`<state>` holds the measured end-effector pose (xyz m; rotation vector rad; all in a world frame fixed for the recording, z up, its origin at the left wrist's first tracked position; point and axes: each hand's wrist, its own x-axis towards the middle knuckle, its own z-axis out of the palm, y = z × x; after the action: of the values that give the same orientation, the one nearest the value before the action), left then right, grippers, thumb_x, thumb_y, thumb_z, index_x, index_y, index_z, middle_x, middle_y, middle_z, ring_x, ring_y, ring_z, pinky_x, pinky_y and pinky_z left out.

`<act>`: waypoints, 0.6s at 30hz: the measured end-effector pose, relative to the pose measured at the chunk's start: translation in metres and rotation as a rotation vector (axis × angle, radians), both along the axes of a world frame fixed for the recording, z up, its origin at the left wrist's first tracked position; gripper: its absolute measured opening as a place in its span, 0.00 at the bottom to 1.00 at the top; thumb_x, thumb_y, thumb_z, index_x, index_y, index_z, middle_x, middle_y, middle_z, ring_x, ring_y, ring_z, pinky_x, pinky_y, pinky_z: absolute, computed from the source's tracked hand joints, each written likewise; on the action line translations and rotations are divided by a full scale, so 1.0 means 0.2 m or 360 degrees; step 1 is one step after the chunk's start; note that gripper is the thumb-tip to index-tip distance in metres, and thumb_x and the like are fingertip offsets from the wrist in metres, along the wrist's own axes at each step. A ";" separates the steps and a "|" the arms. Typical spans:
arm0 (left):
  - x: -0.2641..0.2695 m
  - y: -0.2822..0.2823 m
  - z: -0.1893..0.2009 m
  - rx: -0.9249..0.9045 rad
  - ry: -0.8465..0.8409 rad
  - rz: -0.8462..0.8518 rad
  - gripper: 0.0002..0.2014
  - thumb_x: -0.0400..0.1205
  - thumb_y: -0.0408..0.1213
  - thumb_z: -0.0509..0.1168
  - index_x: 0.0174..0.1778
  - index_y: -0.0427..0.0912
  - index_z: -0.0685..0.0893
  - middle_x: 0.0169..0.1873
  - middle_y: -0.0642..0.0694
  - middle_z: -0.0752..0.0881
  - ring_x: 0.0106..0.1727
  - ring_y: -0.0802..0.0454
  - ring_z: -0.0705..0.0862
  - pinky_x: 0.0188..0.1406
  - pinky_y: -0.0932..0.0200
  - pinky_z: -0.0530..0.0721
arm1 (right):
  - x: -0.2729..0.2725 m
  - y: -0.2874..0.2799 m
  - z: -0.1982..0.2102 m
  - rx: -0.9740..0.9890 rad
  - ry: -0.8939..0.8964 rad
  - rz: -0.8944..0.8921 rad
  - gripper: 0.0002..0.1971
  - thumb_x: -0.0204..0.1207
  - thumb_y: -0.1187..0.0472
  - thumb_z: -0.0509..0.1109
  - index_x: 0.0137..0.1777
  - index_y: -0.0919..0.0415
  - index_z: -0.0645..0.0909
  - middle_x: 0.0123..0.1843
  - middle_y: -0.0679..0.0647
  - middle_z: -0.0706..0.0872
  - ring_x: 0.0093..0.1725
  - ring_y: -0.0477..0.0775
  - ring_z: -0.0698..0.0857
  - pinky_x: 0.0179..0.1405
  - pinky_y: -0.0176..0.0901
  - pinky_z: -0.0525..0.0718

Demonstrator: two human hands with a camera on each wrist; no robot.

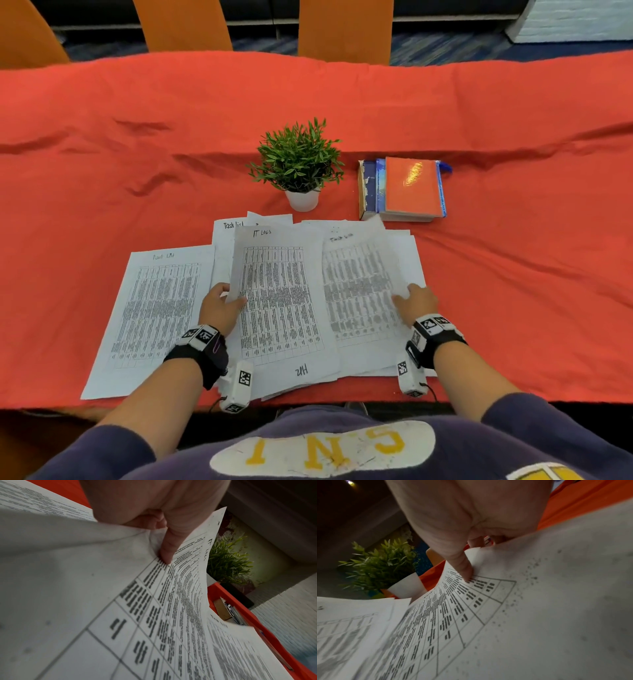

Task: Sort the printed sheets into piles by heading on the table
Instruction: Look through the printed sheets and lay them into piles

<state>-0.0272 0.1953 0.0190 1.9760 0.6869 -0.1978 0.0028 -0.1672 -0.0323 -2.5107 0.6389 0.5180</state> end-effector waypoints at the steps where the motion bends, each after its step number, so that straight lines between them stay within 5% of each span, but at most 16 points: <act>1: 0.00 0.00 0.00 -0.0018 -0.0006 0.0022 0.11 0.80 0.32 0.68 0.57 0.37 0.79 0.45 0.43 0.85 0.41 0.46 0.83 0.34 0.63 0.76 | -0.01 -0.04 0.01 -0.0118 -0.0001 -0.0011 0.24 0.80 0.51 0.64 0.70 0.64 0.75 0.71 0.68 0.72 0.70 0.68 0.71 0.65 0.51 0.74; 5: 0.01 -0.01 0.01 -0.0070 -0.0042 0.0064 0.10 0.80 0.30 0.68 0.57 0.37 0.80 0.47 0.41 0.86 0.43 0.45 0.84 0.36 0.63 0.77 | -0.07 -0.13 0.00 -0.0206 0.0021 -0.0118 0.17 0.77 0.57 0.67 0.63 0.65 0.79 0.68 0.67 0.71 0.68 0.66 0.70 0.62 0.50 0.74; 10: 0.02 -0.03 0.02 -0.0073 -0.0038 0.0033 0.10 0.80 0.30 0.68 0.56 0.36 0.79 0.47 0.41 0.86 0.39 0.48 0.83 0.33 0.63 0.76 | -0.09 -0.12 -0.01 -0.0108 -0.0086 -0.0149 0.18 0.75 0.68 0.66 0.66 0.66 0.78 0.66 0.68 0.75 0.67 0.69 0.74 0.65 0.54 0.76; 14: 0.04 -0.02 0.02 -0.0070 -0.0040 0.0029 0.10 0.80 0.30 0.68 0.56 0.37 0.80 0.48 0.41 0.86 0.42 0.46 0.84 0.34 0.62 0.77 | -0.10 -0.14 0.04 0.0211 -0.0358 -0.0385 0.16 0.74 0.76 0.60 0.60 0.63 0.72 0.54 0.65 0.82 0.50 0.65 0.82 0.42 0.47 0.77; 16: 0.05 -0.02 0.03 -0.0094 -0.0055 0.0042 0.09 0.80 0.30 0.67 0.56 0.38 0.80 0.49 0.41 0.86 0.44 0.45 0.83 0.36 0.62 0.77 | -0.10 -0.17 0.08 0.0299 -0.0401 -0.0417 0.20 0.75 0.75 0.61 0.67 0.63 0.71 0.54 0.65 0.82 0.51 0.65 0.84 0.44 0.49 0.80; 18: 0.05 -0.02 0.04 -0.0106 -0.0067 0.0040 0.10 0.81 0.30 0.67 0.58 0.39 0.79 0.51 0.42 0.85 0.47 0.45 0.83 0.42 0.60 0.79 | -0.09 -0.21 0.15 0.0277 -0.0493 -0.0322 0.16 0.76 0.75 0.61 0.64 0.71 0.78 0.53 0.69 0.85 0.48 0.66 0.84 0.46 0.53 0.82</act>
<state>-0.0169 0.1918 0.0271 1.9020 0.6694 -0.1614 -0.0146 -0.2095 -0.0032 -2.2657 0.6842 0.1015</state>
